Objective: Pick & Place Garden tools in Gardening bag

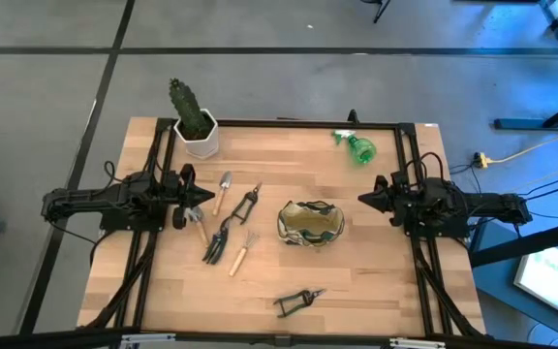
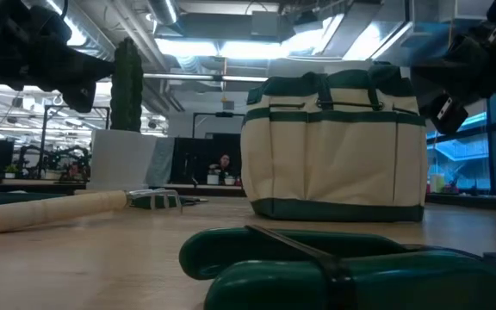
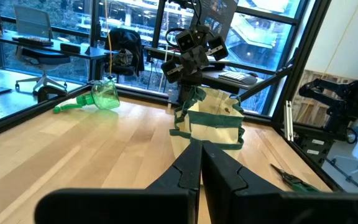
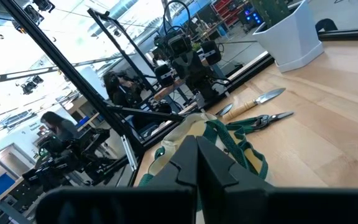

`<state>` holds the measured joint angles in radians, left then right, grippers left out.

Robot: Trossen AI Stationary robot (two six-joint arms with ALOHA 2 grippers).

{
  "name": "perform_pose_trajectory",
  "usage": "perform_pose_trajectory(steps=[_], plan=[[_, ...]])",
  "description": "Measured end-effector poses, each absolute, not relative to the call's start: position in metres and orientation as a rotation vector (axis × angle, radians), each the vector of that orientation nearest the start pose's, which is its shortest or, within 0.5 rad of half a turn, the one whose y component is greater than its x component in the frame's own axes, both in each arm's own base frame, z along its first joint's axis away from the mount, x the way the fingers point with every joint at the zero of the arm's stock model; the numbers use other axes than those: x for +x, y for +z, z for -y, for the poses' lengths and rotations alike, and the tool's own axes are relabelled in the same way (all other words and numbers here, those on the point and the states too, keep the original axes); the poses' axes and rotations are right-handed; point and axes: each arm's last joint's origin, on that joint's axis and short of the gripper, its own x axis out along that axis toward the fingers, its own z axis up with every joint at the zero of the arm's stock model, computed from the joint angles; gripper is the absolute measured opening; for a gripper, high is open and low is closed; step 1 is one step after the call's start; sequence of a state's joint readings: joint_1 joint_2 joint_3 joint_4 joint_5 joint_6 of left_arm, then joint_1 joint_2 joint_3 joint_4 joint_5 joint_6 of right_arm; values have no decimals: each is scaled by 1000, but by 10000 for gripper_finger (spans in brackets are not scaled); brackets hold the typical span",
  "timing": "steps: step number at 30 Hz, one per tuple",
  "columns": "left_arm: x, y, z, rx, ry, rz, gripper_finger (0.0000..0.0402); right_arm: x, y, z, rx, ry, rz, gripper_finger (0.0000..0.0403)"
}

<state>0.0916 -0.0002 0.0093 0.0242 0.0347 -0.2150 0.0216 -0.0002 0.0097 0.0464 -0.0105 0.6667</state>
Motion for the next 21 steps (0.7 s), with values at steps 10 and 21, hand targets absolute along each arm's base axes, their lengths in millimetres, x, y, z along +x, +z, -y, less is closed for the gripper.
perform_pose_trajectory(steps=[10,21], plan=[[97,169,-8,-213,53,39,6,95,186,1,971,44,228,0],[92,183,-21,-207,468,232,8,83,212,9,1167,-46,655,0]])
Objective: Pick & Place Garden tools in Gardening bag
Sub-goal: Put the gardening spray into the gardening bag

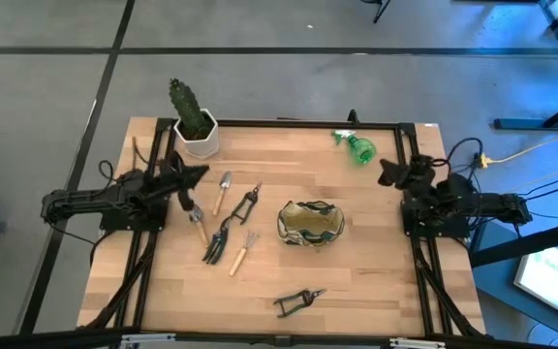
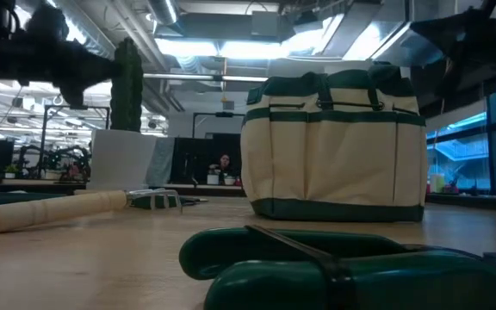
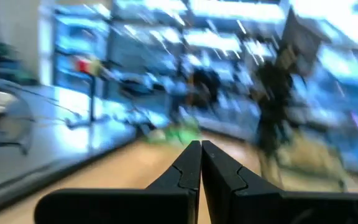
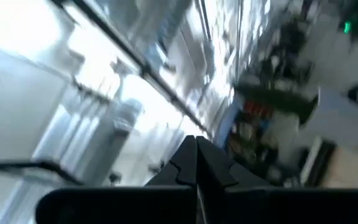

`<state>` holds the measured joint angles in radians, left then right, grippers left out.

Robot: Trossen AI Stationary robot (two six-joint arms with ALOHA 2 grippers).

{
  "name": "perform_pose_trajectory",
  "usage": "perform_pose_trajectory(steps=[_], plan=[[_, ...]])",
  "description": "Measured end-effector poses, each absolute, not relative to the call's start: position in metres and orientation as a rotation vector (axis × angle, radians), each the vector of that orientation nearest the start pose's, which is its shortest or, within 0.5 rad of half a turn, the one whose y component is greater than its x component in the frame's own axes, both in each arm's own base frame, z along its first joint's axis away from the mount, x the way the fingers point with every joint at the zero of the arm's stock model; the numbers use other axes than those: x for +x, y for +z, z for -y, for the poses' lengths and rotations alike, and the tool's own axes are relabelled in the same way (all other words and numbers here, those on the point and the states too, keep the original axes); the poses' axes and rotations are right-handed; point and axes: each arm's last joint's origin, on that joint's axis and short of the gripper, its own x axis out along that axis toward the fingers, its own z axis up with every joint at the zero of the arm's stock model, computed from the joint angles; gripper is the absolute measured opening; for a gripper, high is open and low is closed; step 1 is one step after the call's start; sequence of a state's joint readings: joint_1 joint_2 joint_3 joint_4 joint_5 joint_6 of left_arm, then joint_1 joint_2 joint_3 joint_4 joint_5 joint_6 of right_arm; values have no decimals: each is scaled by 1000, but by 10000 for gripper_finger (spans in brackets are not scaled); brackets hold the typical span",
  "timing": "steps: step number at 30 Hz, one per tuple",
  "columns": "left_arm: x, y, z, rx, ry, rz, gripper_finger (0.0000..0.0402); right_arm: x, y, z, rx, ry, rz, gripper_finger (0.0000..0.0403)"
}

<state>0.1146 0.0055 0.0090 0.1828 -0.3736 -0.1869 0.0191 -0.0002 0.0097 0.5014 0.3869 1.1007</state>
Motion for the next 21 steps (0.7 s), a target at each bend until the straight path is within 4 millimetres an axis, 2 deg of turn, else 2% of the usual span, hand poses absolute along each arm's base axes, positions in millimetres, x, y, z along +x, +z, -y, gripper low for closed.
perform_pose_trajectory(steps=[5,10,12,14,18,21], plan=[[81,210,-23,-516,492,620,8,81,214,12,1176,-113,729,0],[73,219,-25,-857,428,854,8,81,215,11,1204,-84,734,0],[74,219,-24,-1023,336,882,8,79,222,11,1181,-26,782,2],[76,220,-22,-1099,209,860,8,75,230,10,1127,7,841,9],[79,228,-16,-1068,-35,744,6,70,266,10,966,-14,875,38],[75,245,-13,-1032,-142,745,8,75,300,9,870,-46,834,71]])
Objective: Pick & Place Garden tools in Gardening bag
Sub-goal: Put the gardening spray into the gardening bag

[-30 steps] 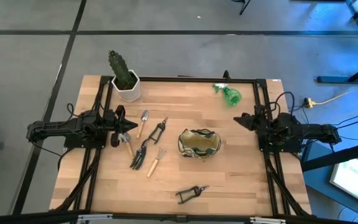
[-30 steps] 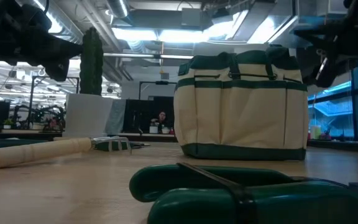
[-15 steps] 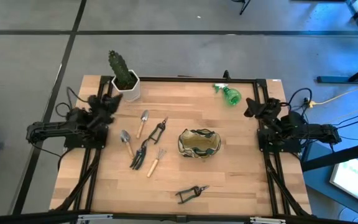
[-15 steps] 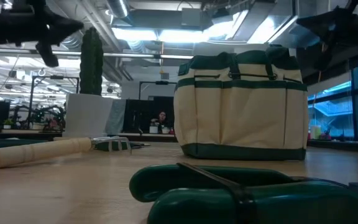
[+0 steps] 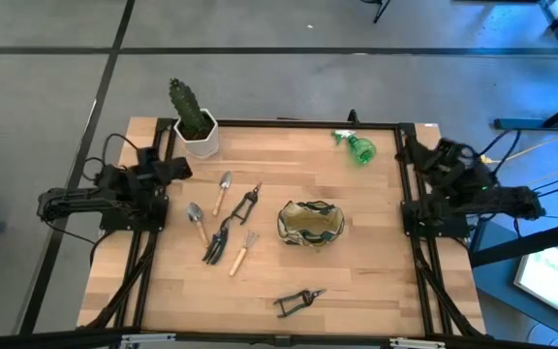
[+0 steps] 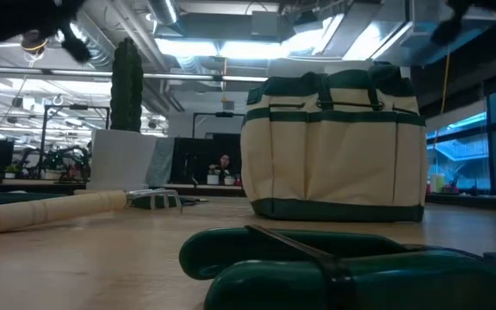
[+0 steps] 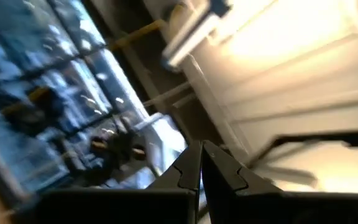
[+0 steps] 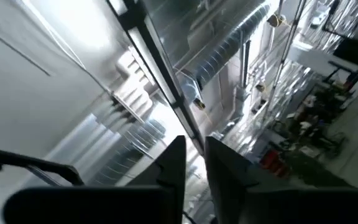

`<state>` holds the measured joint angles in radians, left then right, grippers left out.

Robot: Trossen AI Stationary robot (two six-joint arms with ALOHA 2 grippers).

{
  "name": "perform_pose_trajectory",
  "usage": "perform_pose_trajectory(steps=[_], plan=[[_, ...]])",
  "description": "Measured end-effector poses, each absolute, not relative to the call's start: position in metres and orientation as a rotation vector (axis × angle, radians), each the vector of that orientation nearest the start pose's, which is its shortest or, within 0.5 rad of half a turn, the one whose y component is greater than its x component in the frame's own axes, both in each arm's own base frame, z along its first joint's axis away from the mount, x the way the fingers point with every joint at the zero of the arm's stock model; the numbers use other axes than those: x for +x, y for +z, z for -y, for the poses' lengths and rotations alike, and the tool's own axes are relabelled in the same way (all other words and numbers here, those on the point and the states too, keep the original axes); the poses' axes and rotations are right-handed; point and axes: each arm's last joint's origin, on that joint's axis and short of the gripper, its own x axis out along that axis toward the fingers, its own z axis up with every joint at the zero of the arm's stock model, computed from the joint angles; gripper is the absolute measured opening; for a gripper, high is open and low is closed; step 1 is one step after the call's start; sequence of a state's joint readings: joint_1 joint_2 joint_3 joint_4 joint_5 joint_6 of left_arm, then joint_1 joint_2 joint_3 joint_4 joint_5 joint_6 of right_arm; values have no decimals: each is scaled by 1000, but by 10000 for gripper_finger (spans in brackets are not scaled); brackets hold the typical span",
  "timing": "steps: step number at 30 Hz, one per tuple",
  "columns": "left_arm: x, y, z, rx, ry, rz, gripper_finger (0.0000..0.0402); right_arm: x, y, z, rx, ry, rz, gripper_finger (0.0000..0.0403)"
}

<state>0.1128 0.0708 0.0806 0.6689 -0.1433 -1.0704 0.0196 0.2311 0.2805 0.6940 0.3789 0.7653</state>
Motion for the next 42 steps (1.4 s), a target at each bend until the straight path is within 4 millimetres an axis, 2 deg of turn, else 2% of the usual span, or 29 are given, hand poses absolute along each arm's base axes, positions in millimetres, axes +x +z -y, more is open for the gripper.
perform_pose_trajectory(steps=[4,7,9,12,16,22,25,28,32,35,38,42], plan=[[59,290,-9,-874,-246,871,8,89,344,9,799,-122,752,117],[53,326,-4,-632,-325,856,8,103,367,11,779,-212,686,144],[55,349,-1,-524,-344,800,8,112,376,12,792,-291,624,156],[71,373,-3,-509,-251,634,9,124,381,14,839,-422,487,166],[100,391,-7,-515,-153,402,28,132,379,20,906,-625,230,184],[125,403,-10,-511,-137,317,110,130,386,37,1044,-927,-176,235],[128,399,-10,-522,-110,256,153,135,389,48,1109,-1017,-375,265],[130,392,-10,-533,-88,185,182,149,390,62,1115,-1040,-496,291],[130,388,-10,-539,-91,143,201,174,386,93,1104,-1031,-613,310],[131,388,-7,-542,-101,135,205,190,373,122,1100,-1012,-771,310],[130,388,-5,-545,-108,135,205,200,356,149,1037,-972,-928,305],[131,388,-2,-564,-122,131,205,211,343,175,912,-951,-1043,294]])
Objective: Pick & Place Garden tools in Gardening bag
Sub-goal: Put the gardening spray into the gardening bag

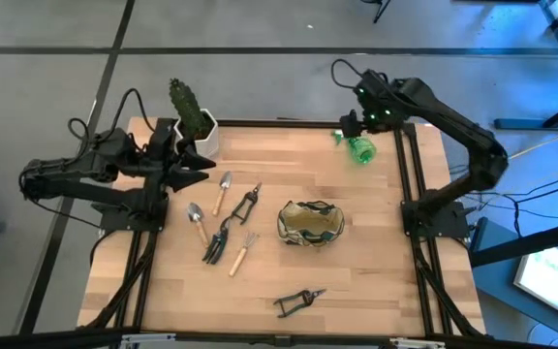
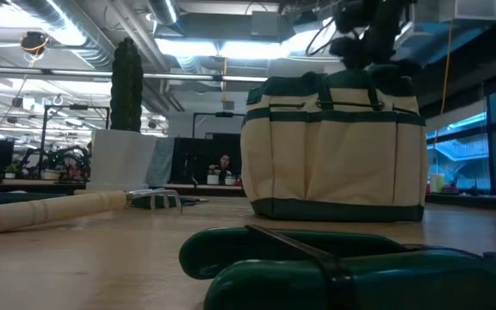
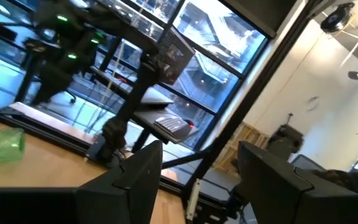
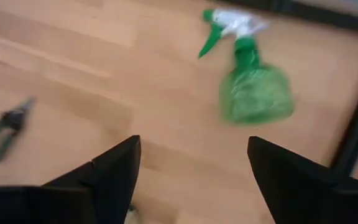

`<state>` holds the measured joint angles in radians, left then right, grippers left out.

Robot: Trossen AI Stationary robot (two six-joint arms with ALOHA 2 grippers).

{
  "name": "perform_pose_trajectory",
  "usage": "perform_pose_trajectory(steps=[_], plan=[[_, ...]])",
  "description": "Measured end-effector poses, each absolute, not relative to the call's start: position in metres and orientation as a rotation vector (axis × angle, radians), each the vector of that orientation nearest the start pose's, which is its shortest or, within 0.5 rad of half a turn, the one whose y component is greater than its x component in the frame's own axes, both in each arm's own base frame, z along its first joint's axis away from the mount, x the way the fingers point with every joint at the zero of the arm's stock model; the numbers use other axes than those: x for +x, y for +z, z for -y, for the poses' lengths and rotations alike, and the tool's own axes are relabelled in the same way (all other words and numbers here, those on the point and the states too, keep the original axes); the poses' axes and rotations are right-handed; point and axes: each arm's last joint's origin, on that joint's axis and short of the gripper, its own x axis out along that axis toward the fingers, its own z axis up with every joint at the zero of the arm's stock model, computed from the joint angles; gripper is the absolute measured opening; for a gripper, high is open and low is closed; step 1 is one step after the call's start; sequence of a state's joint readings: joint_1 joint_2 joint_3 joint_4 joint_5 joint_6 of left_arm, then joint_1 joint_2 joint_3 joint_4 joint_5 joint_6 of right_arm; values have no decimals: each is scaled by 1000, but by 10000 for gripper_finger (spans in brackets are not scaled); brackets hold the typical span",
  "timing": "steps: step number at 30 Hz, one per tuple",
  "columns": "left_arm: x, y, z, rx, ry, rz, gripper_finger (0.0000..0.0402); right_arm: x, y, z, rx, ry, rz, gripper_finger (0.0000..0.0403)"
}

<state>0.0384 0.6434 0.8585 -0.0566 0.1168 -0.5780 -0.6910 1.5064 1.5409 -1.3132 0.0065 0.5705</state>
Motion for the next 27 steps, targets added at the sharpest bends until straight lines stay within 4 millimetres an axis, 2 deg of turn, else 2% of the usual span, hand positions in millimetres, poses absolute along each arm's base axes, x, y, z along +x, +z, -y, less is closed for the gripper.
perform_pose_trajectory(steps=[4,14,20,27], plan=[[134,387,1,-582,-111,123,205,214,331,199,816,-999,-1105,283],[145,382,2,-589,-43,106,205,218,271,258,882,-947,-1268,273],[147,382,1,-590,-14,109,205,223,240,276,866,-906,-1351,273],[149,381,1,-607,-9,106,204,231,232,291,870,-913,-1225,273]])
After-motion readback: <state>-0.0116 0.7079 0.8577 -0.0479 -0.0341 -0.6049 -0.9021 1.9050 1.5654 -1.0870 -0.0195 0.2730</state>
